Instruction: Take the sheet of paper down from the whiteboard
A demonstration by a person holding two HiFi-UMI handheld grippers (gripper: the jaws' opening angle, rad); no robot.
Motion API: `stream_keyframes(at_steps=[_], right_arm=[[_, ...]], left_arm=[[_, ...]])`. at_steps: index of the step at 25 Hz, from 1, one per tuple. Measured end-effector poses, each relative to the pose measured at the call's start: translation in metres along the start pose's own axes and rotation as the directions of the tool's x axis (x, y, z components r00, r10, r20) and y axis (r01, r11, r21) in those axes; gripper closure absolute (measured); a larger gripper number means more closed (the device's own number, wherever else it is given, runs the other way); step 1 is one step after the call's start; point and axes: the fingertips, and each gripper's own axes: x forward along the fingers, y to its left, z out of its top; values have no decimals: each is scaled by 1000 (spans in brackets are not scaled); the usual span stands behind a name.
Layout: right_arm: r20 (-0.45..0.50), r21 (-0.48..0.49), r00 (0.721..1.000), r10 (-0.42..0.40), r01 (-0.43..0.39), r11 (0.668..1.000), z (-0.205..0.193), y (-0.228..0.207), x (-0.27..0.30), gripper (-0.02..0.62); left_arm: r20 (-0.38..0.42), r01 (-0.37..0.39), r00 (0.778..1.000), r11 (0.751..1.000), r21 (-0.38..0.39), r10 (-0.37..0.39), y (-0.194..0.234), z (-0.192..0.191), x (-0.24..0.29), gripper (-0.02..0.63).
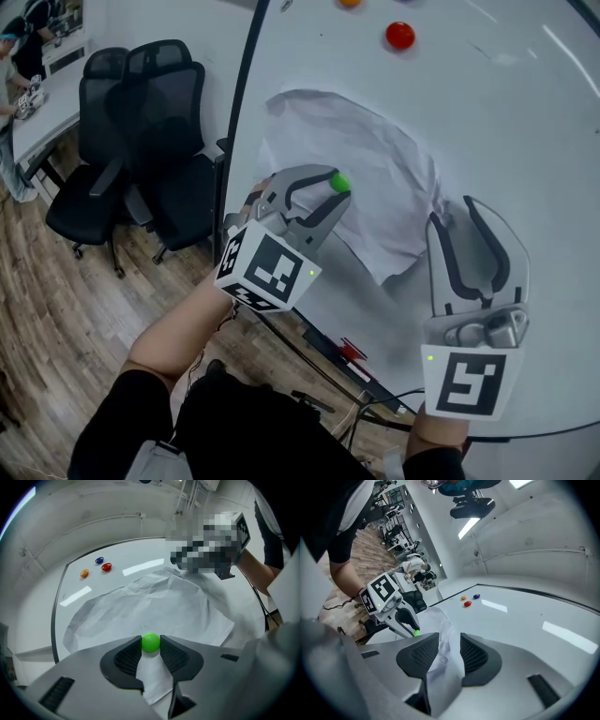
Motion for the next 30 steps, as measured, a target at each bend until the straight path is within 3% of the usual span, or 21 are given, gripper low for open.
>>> stream_keyframes(at_steps=[7, 23, 30], right_arm=[[-74, -49, 997, 28, -32, 998, -1, 7, 9, 459], [-256, -69, 966, -23, 5, 998, -15, 9, 30, 459], [-265, -72, 964, -27, 8, 997, -14, 8, 33, 512]], left_arm=[[2, -16, 1000, 1000, 1, 16, 0, -1, 1, 471], [9, -6, 1000, 1000, 4, 6, 0, 0, 2, 471], [19, -5, 1000, 1000, 1, 5, 0, 0, 3, 471]])
